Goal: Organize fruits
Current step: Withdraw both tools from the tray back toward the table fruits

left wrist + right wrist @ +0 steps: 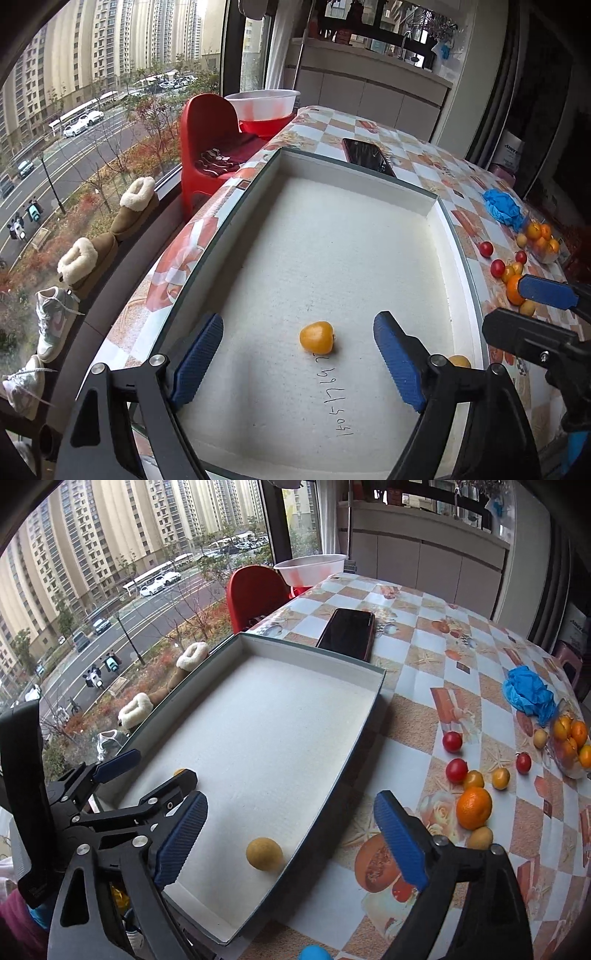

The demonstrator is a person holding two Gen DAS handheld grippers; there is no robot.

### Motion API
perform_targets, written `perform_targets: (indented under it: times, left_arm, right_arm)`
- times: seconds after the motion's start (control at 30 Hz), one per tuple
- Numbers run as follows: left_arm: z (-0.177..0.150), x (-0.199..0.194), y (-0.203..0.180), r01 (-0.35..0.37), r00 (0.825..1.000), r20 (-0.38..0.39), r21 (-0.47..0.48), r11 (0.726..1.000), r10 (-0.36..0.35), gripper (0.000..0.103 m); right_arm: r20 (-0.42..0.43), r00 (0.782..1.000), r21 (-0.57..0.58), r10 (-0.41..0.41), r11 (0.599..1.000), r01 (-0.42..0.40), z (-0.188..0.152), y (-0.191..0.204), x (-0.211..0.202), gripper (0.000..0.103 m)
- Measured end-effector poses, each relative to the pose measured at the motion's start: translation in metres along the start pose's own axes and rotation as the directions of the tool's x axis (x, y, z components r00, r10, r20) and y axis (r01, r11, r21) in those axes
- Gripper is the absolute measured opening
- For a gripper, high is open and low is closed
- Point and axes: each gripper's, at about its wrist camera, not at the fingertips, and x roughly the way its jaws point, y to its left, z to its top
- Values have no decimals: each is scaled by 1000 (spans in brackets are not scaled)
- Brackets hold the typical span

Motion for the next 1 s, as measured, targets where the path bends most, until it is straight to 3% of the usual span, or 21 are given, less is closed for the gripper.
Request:
perform_targets:
  times: [0.27,0.6,0.8,1.0]
  left_arm:
    - [7,-12,-22,3,1000,17,52,999,-4,85]
    - [8,-19,-59,16,1000,7,113,994,-17,85]
    - [2,-15,-93,43,999,-21,181,983,-40,85]
    - [-3,-18,-115,62,998,-37,236,970,-55,85]
  right_arm:
    - [-5,999,79,-54,995,54,-15,-55,-12,103]
    - [-96,979,208,-181,958,197,-75,-142,-22,103]
    - [-155,962,210,-223,944,253,-105,-160,-11,103]
    - [-64,963,171,-262,948,269,-115,-156,-14,103]
